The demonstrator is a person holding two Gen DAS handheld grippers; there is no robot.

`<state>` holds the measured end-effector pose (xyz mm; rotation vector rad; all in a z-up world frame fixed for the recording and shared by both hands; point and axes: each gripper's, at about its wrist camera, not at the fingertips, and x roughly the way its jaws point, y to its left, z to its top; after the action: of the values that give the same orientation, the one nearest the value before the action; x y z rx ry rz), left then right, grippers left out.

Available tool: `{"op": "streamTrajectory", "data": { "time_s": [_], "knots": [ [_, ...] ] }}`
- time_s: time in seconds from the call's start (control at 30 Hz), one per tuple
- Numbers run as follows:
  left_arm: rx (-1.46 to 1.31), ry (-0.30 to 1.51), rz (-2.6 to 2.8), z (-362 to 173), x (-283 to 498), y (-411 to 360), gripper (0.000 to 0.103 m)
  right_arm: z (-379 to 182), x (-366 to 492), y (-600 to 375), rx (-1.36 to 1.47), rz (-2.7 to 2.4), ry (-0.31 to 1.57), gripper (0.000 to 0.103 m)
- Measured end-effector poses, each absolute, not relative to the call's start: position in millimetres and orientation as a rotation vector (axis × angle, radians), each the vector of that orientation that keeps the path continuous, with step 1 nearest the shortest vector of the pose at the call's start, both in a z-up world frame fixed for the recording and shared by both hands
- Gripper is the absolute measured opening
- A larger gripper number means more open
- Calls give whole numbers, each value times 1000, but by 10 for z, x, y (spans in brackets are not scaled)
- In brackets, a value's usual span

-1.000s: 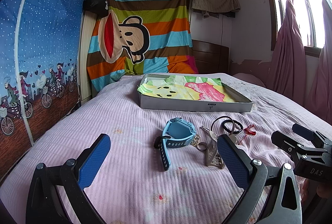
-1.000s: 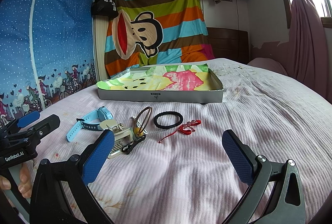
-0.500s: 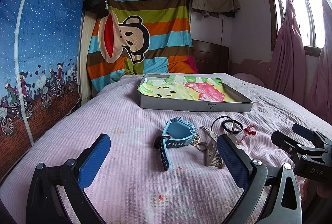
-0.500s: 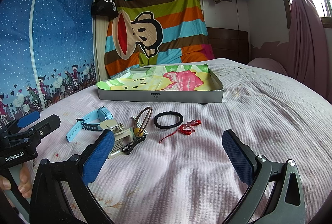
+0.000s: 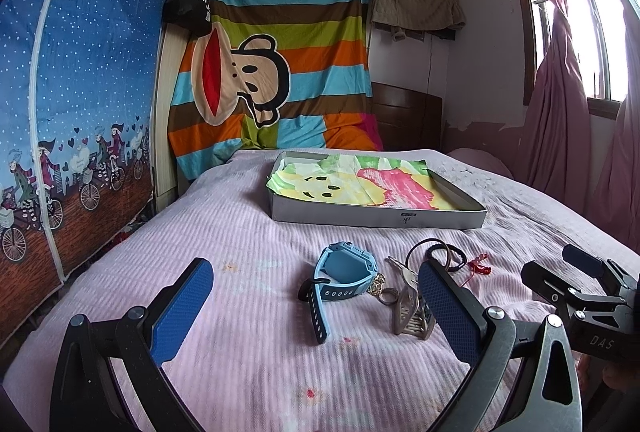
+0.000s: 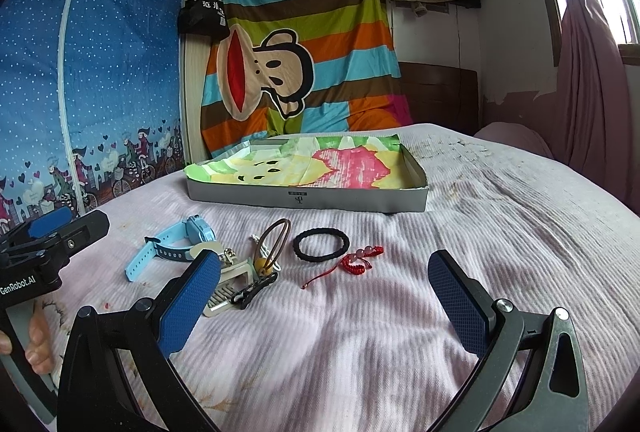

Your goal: Organize jewelry

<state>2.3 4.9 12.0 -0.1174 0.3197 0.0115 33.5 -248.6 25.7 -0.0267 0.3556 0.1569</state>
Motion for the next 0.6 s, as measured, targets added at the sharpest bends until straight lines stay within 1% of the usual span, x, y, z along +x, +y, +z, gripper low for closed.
{"op": "streamTrajectory", "data": {
  "time_s": [0.33,0.47,0.5,0.6],
  "knots": [
    [-117,408,-64,186,360,21,103,353,538,-2544,-3,187,366,102],
    [-118,448,-87,218,537,11,95,352,667,-2586,7,191,385,101],
    [-116,460,-91,218,584,5,94,346,700,-2588,10,193,393,100],
    [-103,498,-105,184,710,-20,88,306,844,-2582,0,189,433,89]
  ]
}}
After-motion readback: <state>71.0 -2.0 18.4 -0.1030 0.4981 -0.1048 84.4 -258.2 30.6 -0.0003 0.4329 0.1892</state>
